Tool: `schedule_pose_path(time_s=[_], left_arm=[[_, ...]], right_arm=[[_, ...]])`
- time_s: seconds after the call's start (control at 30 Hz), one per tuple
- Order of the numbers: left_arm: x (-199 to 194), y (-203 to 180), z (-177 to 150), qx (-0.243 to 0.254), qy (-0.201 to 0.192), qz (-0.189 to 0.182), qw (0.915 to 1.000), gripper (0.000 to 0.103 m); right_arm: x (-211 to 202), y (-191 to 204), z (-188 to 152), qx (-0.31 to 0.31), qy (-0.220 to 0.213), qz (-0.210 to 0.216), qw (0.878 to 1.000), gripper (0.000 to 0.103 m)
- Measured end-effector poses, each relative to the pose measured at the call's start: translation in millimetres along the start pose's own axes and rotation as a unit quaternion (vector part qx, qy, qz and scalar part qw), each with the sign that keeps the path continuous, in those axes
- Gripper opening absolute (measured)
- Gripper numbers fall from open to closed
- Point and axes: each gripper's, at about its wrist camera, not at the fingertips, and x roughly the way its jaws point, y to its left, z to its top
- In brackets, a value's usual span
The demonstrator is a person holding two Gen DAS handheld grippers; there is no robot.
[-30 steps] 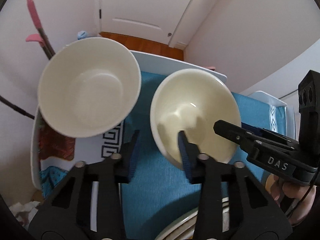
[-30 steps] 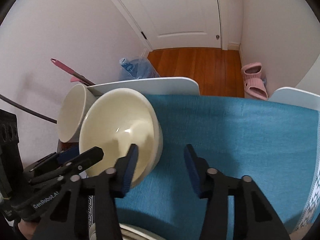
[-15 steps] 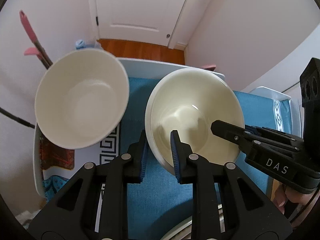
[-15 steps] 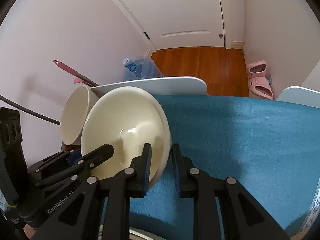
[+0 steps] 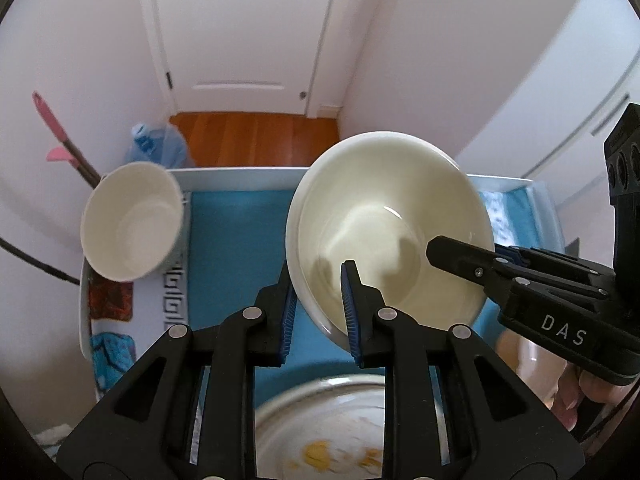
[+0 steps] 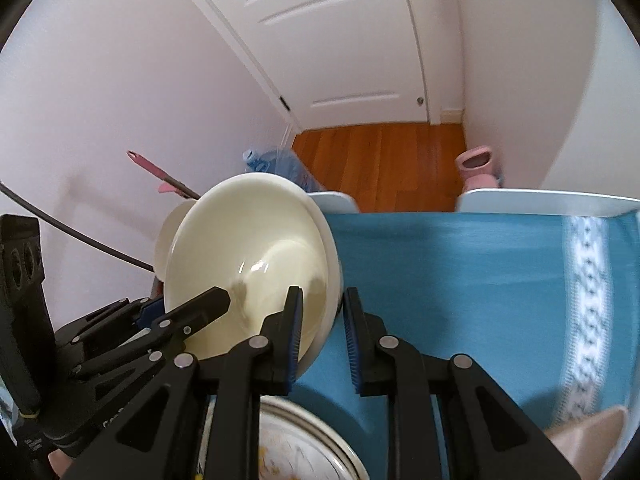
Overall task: Organize plates and bowls
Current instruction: 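Lift the cream bowl with both grippers and carry it over the taupe basin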
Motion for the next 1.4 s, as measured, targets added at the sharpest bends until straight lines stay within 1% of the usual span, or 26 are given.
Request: schedule_pose_path(time_s=[0.1,0.2,0.3,0.43,0.57,0.73,0.83,1.03,1.2,1.3,1.4], left_arm=[[-16.9,-33.1,-5.3,0.006,-0.010,-0.012,0.9999,0.019],[-29.2,-71.8,-16.0,0.016,-0.017,-0.015,0.9996,0.019],[-34.9,-112.0,-28.8,0.014,-0.022,-0.021,0.9994,0.019],[-34.3,-158.4,-50.5,0.012,-0.019,-0.028,0.9993,0.019],[-30.0,-197.9,-78.8,0.004,-0.011,-0.035,0.9993,0.019],[-10.2,-234.8,-108.5,-0.006,0.016,-0.040,0.9990,0.019],[1.5,-247.6,-120.2,-0.003,0.035,-0.036,0.9987,0.019],[27.8,-254.2,-133.1,0.011,0.066,-0.020,0.9975,0.019],[50.5,-251.2,-132.7,0.022,0.090,-0.011,0.9956,0.019],[60.9,-253.6,-133.7,0.043,0.101,0.003,0.9940,0.019],[70.5,-253.4,-134.2,0.053,0.111,0.014,0.9923,0.019]], right_arm=[[-36.2,-14.4,-10.5,-0.002,-0.017,-0.002,1.000,0.019],[-69.8,-34.4,-24.2,-0.003,-0.030,-0.004,1.000,0.019],[-99.7,-58.1,-39.6,-0.008,-0.038,-0.009,0.999,0.019],[-133.2,-96.4,-64.0,-0.010,-0.043,-0.012,0.999,0.019],[-152.7,-129.4,-88.6,-0.011,-0.037,-0.017,0.999,0.019],[-164.6,-164.4,-116.2,-0.014,-0.017,-0.028,0.999,0.019],[-163.6,-179.3,-129.8,-0.007,-0.002,-0.029,1.000,0.019],[-147.4,-202.0,-151.0,0.011,0.027,-0.030,0.999,0.019],[-129.2,-213.0,-160.4,0.022,0.047,-0.036,0.998,0.019],[-119.2,-219.1,-164.9,0.032,0.057,-0.034,0.997,0.019],[-110.0,-221.0,-169.3,0.039,0.064,-0.037,0.997,0.019]])
